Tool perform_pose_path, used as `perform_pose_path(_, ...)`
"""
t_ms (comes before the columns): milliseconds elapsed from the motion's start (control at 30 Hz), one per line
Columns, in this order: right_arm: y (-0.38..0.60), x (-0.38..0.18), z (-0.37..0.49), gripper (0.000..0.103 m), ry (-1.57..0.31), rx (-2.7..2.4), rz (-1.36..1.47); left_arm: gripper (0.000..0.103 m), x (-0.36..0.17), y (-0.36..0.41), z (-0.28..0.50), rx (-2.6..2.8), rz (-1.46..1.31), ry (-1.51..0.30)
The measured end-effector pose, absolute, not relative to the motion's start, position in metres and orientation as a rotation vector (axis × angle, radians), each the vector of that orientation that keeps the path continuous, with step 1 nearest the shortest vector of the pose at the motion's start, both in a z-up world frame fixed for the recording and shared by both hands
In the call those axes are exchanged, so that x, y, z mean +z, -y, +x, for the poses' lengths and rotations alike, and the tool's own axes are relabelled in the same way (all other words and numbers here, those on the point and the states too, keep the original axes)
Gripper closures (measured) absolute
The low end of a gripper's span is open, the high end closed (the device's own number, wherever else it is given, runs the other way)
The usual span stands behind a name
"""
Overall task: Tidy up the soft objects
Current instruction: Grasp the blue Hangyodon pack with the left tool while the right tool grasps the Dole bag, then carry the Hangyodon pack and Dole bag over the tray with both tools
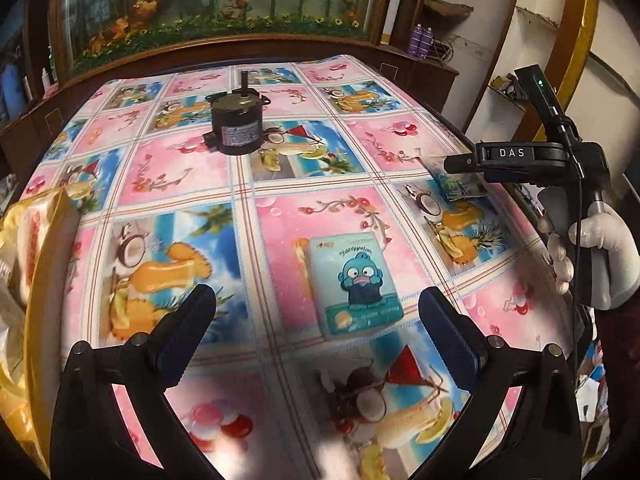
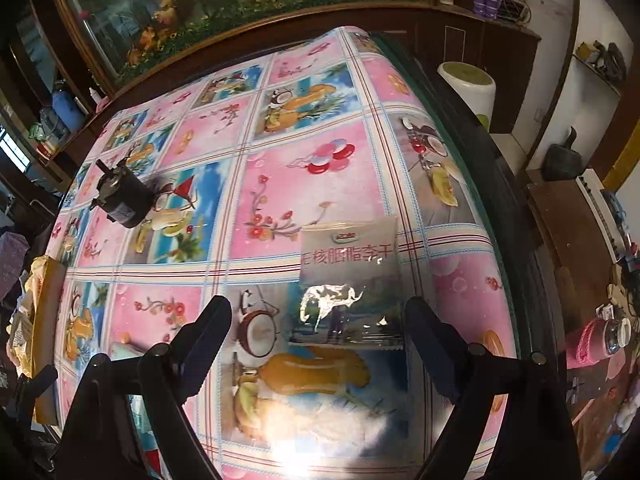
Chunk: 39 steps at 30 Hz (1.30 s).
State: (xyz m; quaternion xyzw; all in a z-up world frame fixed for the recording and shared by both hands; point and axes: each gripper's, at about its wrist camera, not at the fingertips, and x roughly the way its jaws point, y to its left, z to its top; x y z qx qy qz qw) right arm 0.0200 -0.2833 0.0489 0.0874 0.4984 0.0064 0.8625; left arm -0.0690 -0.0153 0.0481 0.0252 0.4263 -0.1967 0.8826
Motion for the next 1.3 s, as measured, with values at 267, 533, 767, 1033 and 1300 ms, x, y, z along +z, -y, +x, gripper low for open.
perform_pose_path(267,0.270,0.030,0.043,0.013,-1.041,-0.040,0.035,0.001,0.007,0.051,-0.031,-0.355,0.177,-0.996)
perform_pose_path(533,0.250,0.024,0.044,0.043,-1.043,0.046,-0.038,0.047,0.008,0.037,-0.024,-0.343,0.125,-0.953)
perform_pose_path(767,0.252,0.030,0.030,0.047,-1.041,0.138,0.100,0.058,0.016,0.003,-0.026,-0.400,-0.035,-0.993)
perform_pose_path(1033,0.238,0.054,-0.001,0.047,-0.988,0.213,0.163,0.062,0.036,-0.033,-0.052,-0.432,-0.131,-0.938)
perform_pose_path(1300,0.164,0.090,-0.022,0.047,-0.933,0.399,0.124,0.062,0.084,-0.129,-0.094,-0.294,-0.277,-0.837)
